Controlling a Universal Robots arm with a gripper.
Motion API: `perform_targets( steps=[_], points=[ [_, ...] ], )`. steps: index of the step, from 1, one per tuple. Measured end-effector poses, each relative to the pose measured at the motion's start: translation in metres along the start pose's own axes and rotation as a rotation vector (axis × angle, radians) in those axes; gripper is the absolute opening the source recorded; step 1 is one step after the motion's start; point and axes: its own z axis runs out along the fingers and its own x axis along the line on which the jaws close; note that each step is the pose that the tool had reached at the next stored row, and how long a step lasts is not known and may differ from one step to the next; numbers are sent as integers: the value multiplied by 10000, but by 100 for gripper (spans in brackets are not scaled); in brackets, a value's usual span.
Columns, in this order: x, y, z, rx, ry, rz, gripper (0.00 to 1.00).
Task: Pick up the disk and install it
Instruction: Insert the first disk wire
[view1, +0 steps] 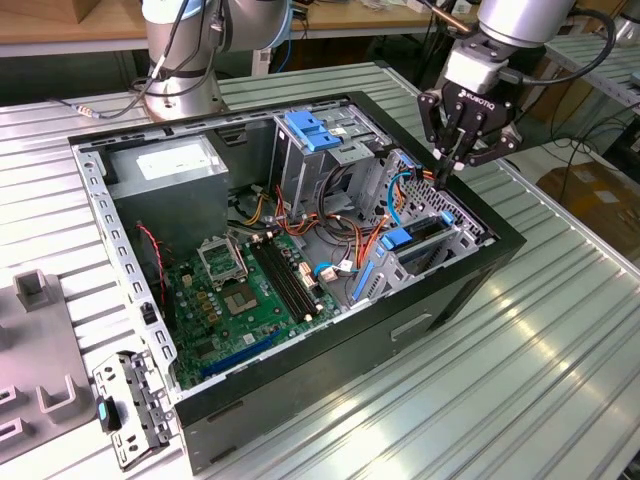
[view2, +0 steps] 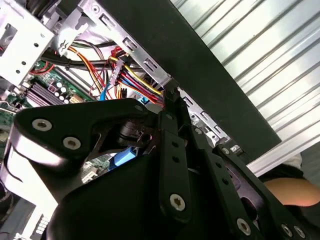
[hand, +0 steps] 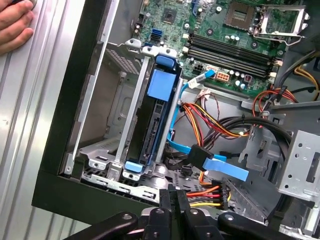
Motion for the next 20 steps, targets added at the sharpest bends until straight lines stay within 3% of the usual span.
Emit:
perform_targets(
  steps=[3, 5, 20],
  points=[
    [0, 0, 1, -30, 13, 523, 16],
    [-3, 7, 2, -36, 16, 651, 16],
    [-4, 14, 2, -38, 17, 684, 16]
  ],
)
